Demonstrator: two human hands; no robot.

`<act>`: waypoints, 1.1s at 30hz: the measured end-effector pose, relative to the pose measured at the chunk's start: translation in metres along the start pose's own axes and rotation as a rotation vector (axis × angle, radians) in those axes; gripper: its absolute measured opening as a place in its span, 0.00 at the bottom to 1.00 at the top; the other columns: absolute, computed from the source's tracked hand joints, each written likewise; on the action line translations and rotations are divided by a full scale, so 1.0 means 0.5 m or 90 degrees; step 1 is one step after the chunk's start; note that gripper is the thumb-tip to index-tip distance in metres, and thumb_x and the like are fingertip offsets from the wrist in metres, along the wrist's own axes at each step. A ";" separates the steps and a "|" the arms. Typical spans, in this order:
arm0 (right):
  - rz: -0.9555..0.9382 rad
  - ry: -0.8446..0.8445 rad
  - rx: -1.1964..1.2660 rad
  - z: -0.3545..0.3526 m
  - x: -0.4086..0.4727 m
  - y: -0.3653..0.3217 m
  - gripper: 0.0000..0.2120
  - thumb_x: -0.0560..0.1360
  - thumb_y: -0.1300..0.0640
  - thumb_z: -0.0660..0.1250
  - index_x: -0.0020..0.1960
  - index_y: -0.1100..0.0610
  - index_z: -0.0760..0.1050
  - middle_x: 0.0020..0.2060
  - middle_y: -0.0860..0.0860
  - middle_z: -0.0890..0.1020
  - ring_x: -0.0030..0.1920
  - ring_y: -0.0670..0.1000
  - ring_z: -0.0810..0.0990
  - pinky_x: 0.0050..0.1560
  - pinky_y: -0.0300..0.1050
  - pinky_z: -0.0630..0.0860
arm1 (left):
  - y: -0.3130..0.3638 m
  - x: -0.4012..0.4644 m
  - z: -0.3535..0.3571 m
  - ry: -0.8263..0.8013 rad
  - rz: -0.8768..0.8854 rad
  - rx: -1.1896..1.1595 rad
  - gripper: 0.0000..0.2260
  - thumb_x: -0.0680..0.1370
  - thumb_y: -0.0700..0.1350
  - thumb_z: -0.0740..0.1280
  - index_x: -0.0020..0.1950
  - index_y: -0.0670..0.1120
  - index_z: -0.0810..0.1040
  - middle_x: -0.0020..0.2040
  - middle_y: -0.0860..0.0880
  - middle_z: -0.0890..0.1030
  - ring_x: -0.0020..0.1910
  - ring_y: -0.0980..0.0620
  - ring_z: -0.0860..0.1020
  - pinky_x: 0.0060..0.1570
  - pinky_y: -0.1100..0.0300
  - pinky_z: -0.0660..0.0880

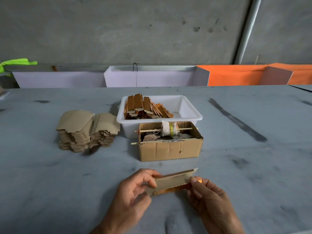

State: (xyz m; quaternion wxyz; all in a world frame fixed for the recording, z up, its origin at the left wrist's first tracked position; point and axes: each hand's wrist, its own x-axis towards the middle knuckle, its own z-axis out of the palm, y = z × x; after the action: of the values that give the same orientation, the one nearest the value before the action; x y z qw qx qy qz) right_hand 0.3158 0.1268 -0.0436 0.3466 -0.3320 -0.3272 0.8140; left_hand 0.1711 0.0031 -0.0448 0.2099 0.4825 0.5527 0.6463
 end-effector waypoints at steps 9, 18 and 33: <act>-0.063 -0.048 -0.085 -0.001 0.000 -0.004 0.10 0.63 0.65 0.69 0.41 0.69 0.77 0.27 0.56 0.78 0.29 0.50 0.78 0.30 0.37 0.77 | 0.020 0.030 0.006 0.063 -0.281 -0.095 0.14 0.69 0.51 0.73 0.41 0.43 0.73 0.38 0.45 0.81 0.33 0.54 0.77 0.29 0.62 0.71; -0.062 -0.059 -0.083 0.007 0.009 -0.002 0.04 0.60 0.66 0.70 0.34 0.62 0.82 0.31 0.56 0.81 0.30 0.49 0.80 0.32 0.39 0.80 | 0.036 0.058 0.022 -0.005 -0.367 -0.052 0.16 0.73 0.52 0.66 0.50 0.41 0.79 0.39 0.49 0.80 0.38 0.56 0.75 0.37 0.64 0.68; -0.016 -0.055 -0.051 0.015 0.014 -0.003 0.17 0.61 0.67 0.70 0.50 0.64 0.78 0.37 0.58 0.84 0.33 0.50 0.83 0.32 0.38 0.79 | 0.029 0.075 0.023 -0.019 -0.475 -0.041 0.09 0.70 0.34 0.73 0.47 0.44 0.82 0.38 0.49 0.83 0.35 0.57 0.80 0.31 0.67 0.74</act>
State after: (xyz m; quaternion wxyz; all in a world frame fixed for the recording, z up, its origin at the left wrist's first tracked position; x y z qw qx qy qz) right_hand 0.3067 0.1306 -0.0404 0.3285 -0.3061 -0.3783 0.8095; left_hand 0.1677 0.0348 -0.0178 0.4540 0.2501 0.6669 0.5353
